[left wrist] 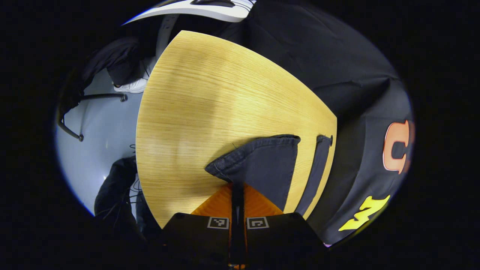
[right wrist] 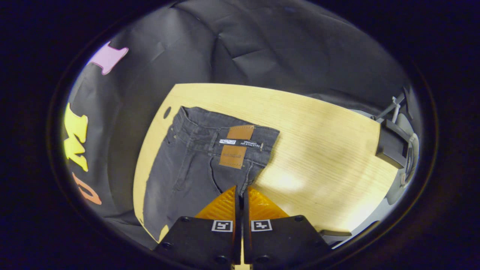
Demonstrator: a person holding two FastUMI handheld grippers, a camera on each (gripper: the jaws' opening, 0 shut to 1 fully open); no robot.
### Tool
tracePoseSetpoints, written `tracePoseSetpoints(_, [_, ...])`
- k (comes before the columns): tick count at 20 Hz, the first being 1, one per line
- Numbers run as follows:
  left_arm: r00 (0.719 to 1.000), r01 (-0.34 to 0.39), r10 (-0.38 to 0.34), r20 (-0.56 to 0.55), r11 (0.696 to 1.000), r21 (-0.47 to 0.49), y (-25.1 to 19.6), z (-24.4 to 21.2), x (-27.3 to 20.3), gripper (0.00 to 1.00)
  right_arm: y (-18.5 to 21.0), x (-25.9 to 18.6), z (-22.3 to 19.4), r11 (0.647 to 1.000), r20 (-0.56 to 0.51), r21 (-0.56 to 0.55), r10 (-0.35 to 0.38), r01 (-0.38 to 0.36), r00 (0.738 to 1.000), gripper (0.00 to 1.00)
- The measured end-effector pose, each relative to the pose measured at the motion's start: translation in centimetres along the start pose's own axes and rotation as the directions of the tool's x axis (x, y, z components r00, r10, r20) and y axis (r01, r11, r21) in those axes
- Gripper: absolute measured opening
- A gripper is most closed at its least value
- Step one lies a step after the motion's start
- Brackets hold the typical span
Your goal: Grasp the waist and the cuffs of the jeans and fold them to make the two legs overlap; first hold the waist and fold one-third of the jeans toward the cuffs, then hold the cuffs and fold the remaining one-third in the same direction to finish folding.
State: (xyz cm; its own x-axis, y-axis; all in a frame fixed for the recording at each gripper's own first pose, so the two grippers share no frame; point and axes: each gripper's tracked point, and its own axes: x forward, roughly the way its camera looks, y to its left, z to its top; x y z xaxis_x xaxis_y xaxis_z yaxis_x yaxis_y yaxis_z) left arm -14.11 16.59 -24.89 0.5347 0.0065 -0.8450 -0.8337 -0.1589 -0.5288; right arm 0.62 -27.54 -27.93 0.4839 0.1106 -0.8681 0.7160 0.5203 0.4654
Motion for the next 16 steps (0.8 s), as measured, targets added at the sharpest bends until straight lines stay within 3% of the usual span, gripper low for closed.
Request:
tracePoseSetpoints(4, [0.996, 0.091, -0.093, -0.019, 0.993, -0.08, -5.5, -0.5, -0.9, 0.03, 3.8, -2.3, 0.9, 0.99, 0.006, 0.051, 0.134, -0.134, 0.991, 0.0])
tracePoseSetpoints(8, [0.984, 0.175, -0.177, -0.028, 0.982, -0.075, -11.2, -0.8, -1.3, 0.04, 9.1, -2.5, 1.8, 0.964, 0.008, 0.068, 0.259, -0.259, 0.966, 0.03])
tracePoseSetpoints(16, [0.971, 0.231, -0.236, -0.031, 0.967, -0.108, -21.2, -0.7, 3.4, 0.03, 17.6, -0.5, 5.2, 0.917, 0.023, 0.109, 0.385, -0.385, 0.923, 0.03])
